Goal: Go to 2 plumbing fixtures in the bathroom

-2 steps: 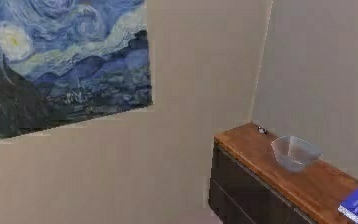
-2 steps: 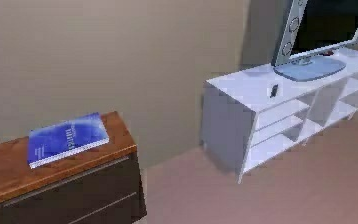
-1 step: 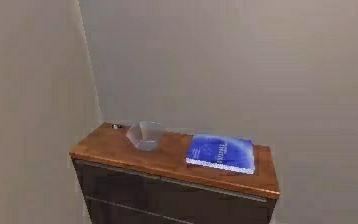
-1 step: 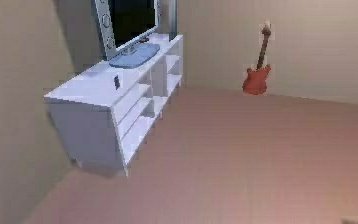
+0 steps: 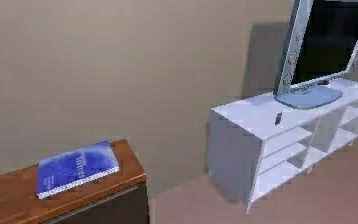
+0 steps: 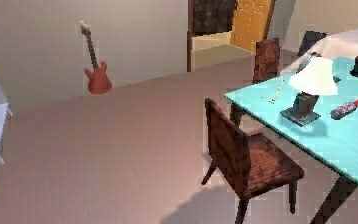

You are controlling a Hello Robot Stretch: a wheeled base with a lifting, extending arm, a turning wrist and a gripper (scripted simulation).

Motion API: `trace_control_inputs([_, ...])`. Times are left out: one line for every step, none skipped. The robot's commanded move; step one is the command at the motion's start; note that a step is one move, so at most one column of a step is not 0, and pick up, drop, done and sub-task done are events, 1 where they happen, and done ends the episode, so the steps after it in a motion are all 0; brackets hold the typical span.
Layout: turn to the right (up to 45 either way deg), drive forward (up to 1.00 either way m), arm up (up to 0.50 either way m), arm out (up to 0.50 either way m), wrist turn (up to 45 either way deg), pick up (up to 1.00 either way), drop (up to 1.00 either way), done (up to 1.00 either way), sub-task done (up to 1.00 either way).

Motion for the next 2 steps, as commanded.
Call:
trace_control_inputs([45.0, 0.00, 0.00, 0.00, 0.0, 0.00, 0.00, 0.00, 0.00])
trace_control_inputs([21.0, 0.00, 0.00, 0.00, 0.0, 0.00, 0.00, 0.00, 0.00])
